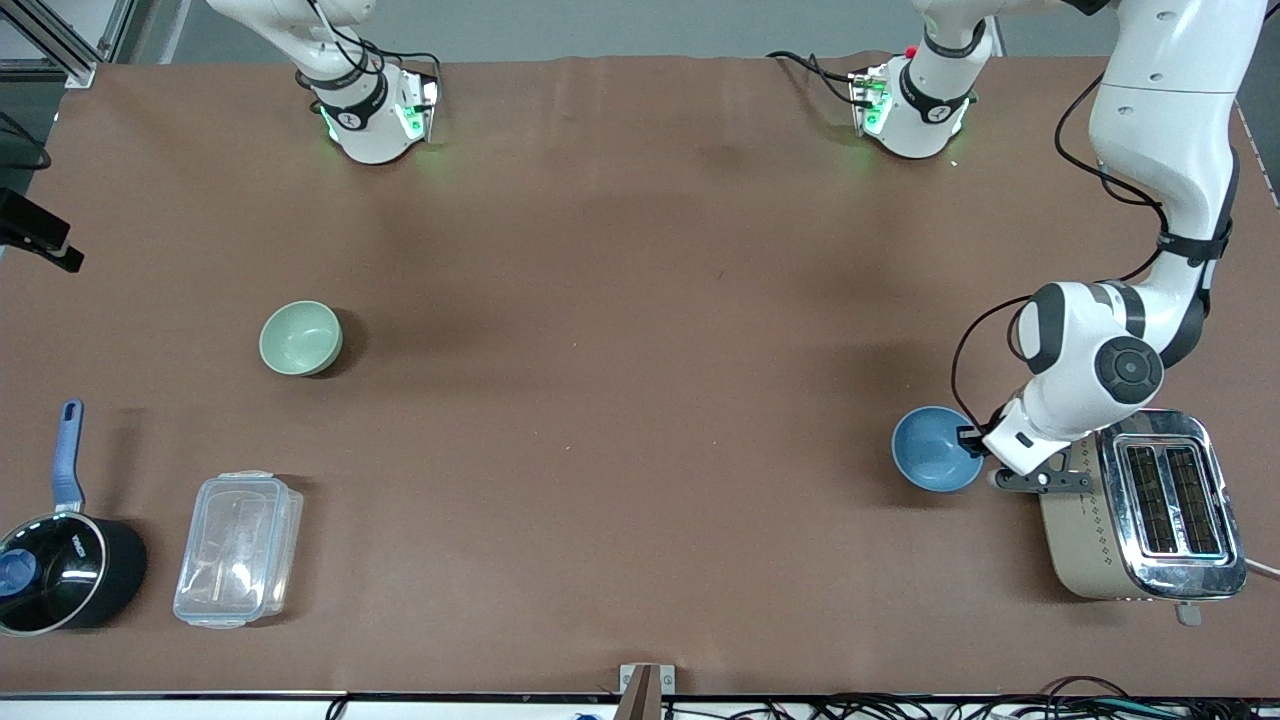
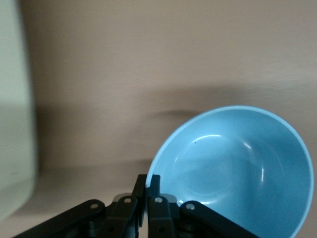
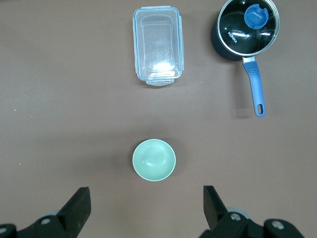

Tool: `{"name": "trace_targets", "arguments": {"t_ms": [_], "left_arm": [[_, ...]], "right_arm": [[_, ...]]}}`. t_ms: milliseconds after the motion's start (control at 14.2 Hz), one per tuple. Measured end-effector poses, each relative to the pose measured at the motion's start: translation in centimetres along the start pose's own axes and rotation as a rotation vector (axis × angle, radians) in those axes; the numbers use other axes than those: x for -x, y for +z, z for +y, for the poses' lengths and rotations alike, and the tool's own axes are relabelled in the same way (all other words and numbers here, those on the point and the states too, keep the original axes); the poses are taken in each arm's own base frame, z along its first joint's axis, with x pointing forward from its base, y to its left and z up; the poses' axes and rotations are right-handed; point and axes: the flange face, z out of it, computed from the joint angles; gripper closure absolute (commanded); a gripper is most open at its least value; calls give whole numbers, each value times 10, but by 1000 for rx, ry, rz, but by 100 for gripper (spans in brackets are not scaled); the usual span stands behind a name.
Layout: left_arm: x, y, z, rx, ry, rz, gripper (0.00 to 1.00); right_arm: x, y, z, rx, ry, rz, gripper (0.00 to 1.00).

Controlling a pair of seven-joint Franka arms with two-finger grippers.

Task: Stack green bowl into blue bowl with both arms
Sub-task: 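Carry the blue bowl to mid-table while the right gripper reaches the green bowl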

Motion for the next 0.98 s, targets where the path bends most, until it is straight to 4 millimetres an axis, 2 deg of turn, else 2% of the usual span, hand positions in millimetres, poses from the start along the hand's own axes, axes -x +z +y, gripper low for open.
{"name": "trace_targets", "arguments": {"t_ms": [141,351,492,632,773,984], "left_arm": [[0,-5,43,39,-14,0,100],[5,-27,130,108,-87,-18,100],[13,-44,189,147,-141,-29,100],[31,-51,251,162,-194,-47,100],[52,-55,317,173,-239,-60,100],[78,-52,394,196,-273,-80,100]], "right_arm": [[0,0,1,0,-2,0,1],[0,3,3,0,0,-4,4],[-1,21,17,-1,24,-21,4],[-1,54,36,-3,50,-48,4],[-1,101,50,-4,72,-64,4],[5,172,55,-7,82,-88,4]]}}
